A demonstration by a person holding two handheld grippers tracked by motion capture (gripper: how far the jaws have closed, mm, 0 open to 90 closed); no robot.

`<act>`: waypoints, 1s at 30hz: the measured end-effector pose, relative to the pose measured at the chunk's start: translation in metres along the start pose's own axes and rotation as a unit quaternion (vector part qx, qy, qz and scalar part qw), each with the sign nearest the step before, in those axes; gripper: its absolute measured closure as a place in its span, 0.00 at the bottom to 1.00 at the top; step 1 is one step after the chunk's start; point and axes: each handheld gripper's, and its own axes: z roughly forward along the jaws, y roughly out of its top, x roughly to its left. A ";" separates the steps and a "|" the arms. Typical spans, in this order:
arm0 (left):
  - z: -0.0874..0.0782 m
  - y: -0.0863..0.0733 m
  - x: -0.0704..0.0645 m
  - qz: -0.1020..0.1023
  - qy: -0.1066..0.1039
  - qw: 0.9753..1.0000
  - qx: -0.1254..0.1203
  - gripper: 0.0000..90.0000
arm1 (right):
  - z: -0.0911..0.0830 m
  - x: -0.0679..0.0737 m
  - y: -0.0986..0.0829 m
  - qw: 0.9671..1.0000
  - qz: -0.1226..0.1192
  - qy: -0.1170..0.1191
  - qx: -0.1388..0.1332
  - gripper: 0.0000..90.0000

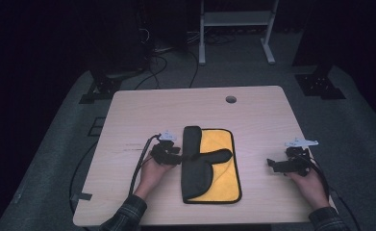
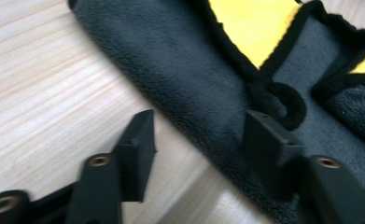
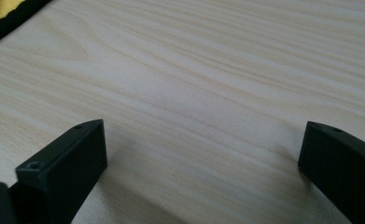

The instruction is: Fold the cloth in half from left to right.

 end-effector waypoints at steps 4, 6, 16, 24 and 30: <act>0.002 0.000 -0.005 0.008 -0.009 1.000 0.006 0.80 | 0.000 0.000 0.000 1.000 0.000 0.000 0.000 0.01; 0.002 0.000 -0.006 0.015 -0.015 1.000 0.009 0.90 | 0.000 0.000 0.000 1.000 0.000 0.000 0.000 0.01; -0.007 -0.003 0.001 0.013 -0.017 1.000 0.016 0.95 | 0.000 0.000 0.000 1.000 -0.001 0.001 0.000 0.01; -0.020 -0.010 0.020 0.003 0.001 1.000 0.016 0.95 | -0.001 0.000 -0.001 1.000 -0.006 0.007 0.000 0.01; -0.027 -0.013 0.020 0.002 0.006 1.000 0.001 0.72 | -0.002 0.002 0.001 1.000 -0.011 0.010 0.002 0.12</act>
